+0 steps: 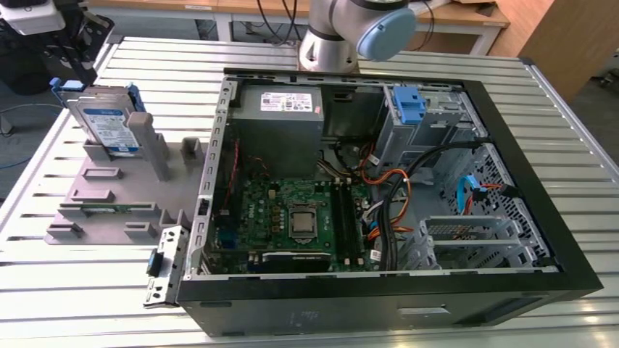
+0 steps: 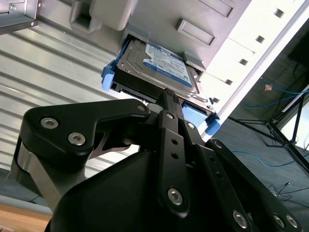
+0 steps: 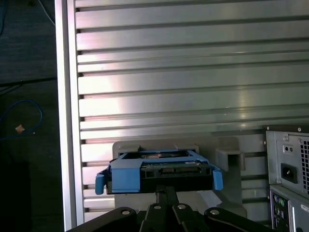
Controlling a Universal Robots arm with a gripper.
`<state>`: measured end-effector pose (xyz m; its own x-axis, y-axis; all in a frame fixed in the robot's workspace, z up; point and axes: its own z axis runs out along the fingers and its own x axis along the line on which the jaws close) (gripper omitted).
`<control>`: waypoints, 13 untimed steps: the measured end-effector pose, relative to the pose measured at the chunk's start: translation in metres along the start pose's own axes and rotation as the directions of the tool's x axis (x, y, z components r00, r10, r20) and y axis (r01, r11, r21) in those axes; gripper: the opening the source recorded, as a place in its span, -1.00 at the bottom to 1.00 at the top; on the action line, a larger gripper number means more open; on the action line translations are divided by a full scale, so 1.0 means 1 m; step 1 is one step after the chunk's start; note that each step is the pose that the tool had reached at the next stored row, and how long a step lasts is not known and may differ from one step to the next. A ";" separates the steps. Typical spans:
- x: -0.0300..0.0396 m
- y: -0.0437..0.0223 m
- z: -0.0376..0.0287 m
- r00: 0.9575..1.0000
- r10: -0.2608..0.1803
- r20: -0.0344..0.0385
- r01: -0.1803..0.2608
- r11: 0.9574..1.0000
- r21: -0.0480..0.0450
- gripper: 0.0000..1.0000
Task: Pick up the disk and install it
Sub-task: 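Reach for the disk, then pick up the disk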
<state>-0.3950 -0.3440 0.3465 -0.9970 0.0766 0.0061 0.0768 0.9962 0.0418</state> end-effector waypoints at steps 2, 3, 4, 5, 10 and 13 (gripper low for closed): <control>0.0001 0.0000 0.0000 1.000 0.000 0.000 0.000 1.000 0.000 -0.79; 0.0001 0.0000 -0.0001 1.000 0.000 0.000 0.000 1.000 0.000 -0.79; 0.0002 0.0000 -0.0004 1.000 0.000 0.000 0.000 1.000 0.000 -0.79; 0.0002 0.0000 -0.0004 1.000 0.000 0.000 0.000 1.000 0.000 -0.79; 0.0002 0.0001 -0.0011 1.000 0.000 0.000 0.000 1.000 0.000 -0.79; 0.0002 0.0001 -0.0012 1.000 0.000 0.000 0.000 1.000 0.000 -0.79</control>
<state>-0.3951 -0.3440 0.3477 -0.9970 0.0768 0.0061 0.0770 0.9962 0.0418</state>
